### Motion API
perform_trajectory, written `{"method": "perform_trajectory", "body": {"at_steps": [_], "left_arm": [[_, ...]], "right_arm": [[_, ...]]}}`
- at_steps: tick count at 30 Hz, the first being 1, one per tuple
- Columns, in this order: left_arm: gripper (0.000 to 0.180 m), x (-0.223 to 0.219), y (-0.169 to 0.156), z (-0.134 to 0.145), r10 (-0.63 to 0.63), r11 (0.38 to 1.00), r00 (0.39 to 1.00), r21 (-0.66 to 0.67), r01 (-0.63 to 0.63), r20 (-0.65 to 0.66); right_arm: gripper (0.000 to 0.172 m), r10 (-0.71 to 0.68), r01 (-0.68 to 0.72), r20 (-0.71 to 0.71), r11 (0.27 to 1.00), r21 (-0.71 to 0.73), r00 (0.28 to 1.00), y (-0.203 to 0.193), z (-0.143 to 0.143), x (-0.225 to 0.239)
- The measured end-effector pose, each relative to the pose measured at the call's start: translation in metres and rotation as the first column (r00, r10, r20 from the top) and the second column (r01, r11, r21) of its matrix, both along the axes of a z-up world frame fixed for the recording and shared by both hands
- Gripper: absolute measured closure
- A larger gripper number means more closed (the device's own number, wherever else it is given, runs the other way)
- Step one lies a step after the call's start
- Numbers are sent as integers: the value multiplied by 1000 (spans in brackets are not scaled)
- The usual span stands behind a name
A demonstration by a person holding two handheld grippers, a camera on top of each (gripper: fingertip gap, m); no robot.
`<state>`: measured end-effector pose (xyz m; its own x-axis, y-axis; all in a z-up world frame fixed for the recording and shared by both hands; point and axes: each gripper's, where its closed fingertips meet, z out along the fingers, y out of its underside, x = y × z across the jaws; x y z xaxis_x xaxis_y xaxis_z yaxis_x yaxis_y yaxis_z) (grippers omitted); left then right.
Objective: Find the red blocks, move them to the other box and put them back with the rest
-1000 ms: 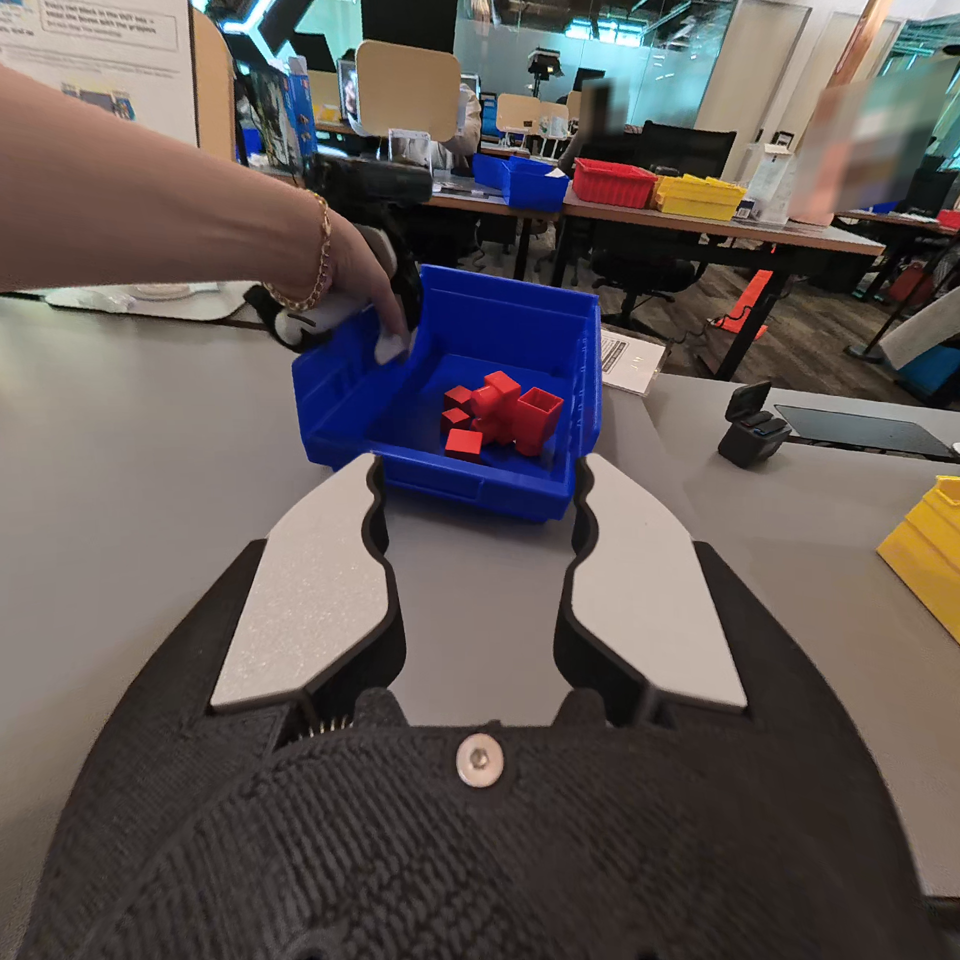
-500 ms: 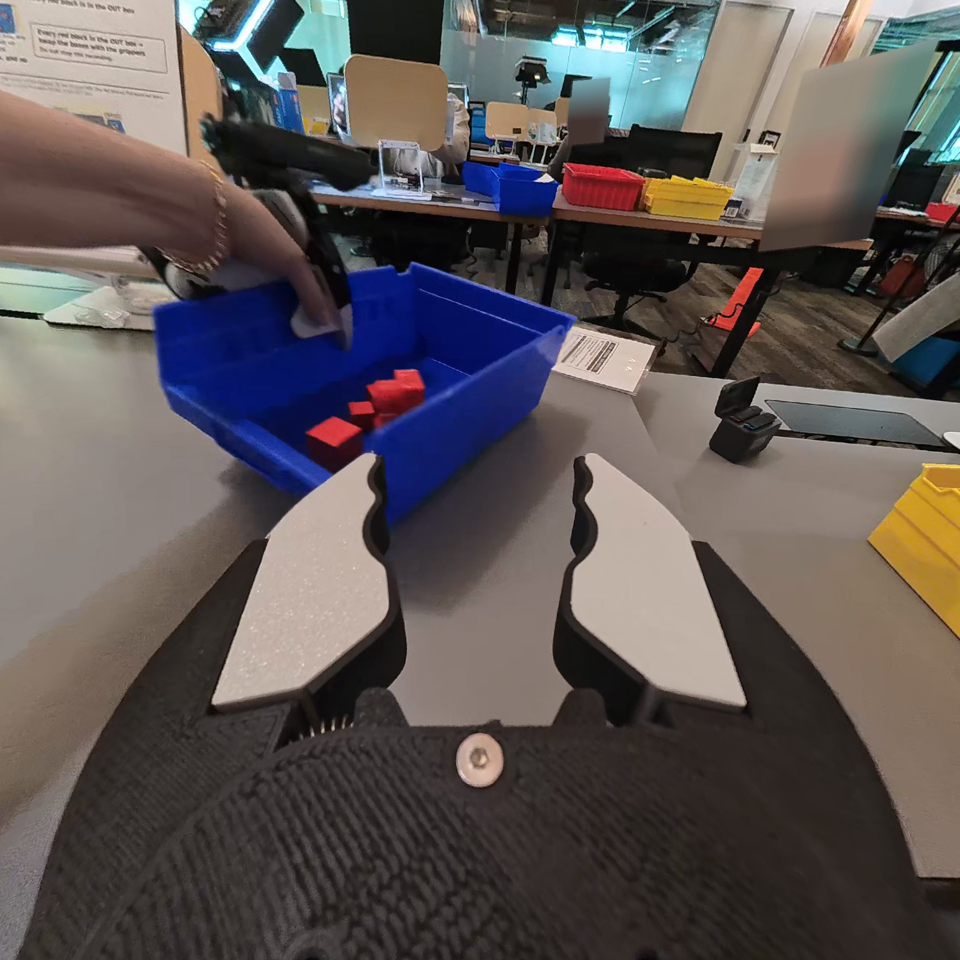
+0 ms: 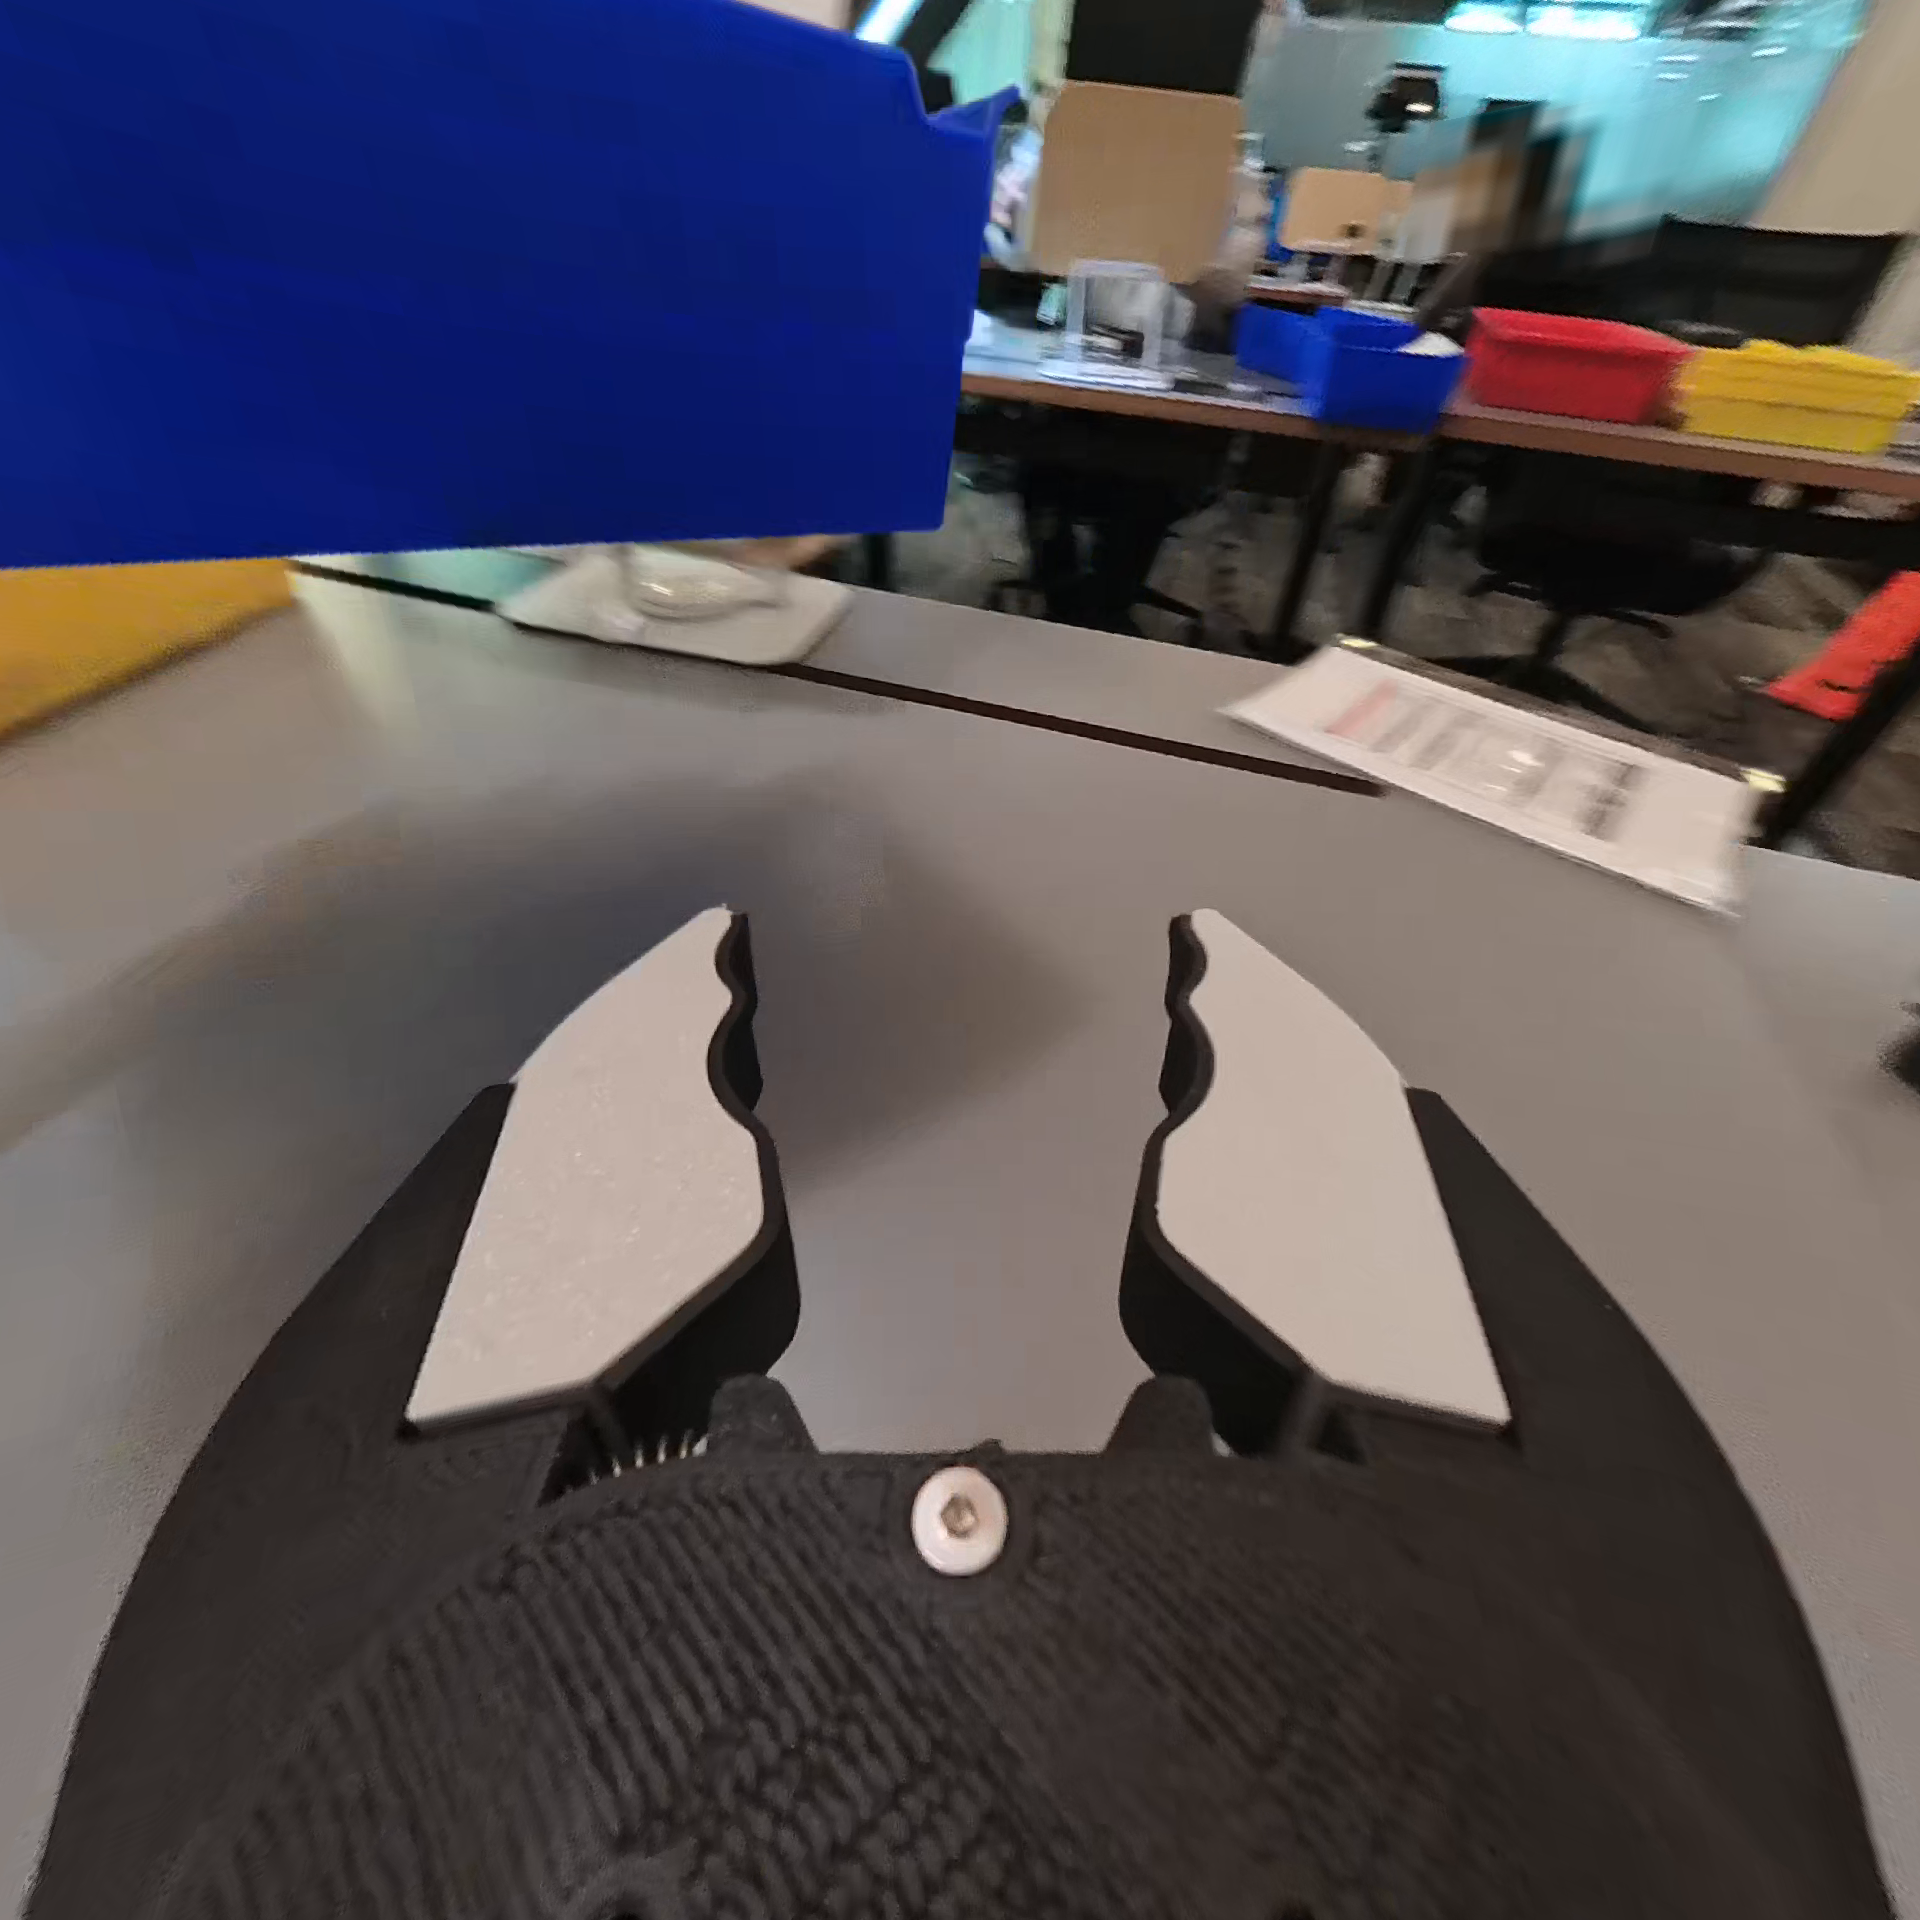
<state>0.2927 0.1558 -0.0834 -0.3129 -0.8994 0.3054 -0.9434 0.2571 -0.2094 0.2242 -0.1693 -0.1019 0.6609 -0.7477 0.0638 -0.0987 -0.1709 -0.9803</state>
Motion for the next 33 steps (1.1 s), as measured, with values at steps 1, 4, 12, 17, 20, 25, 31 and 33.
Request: {"method": "perform_trajectory", "body": {"at_steps": [1, 4, 12, 17, 20, 25, 31, 33], "left_arm": [[175, -15, 27, 6, 23, 1000, 1000, 8, -23, -2], [176, -63, 115, 21, 138, 990, 990, 28, -138, -2], [176, -210, 339, 42, 485, 868, 874, 107, -485, 26], [176, -286, 427, 33, 690, 719, 723, 79, -691, 47], [176, -319, 452, 19, 747, 664, 664, 21, -748, 28], [176, -368, 482, -3, 803, 596, 596, 32, -802, -4], [176, -400, 501, -21, 832, 555, 555, 11, -832, -16], [175, -405, 504, -27, 841, 541, 541, -5, -841, -20]], "right_arm": [[93, 47, -47, -3, 998, 28, 999, 24, 0, -7], [78, 256, -253, -43, 966, 59, 966, 107, -13, -41], [66, 612, -582, -191, 790, 192, 768, 318, -8, -92], [68, 608, -561, -343, 793, 236, 716, 449, 7, -76], [71, 575, -552, -424, 812, 189, 700, 519, -2, -69], [75, 441, -481, -540, 873, 75, 716, 597, -41, -49], [83, 357, -460, -606, 888, -16, 711, 633, -87, -48], [85, 340, -458, -617, 888, -37, 709, 639, -100, -50]]}}
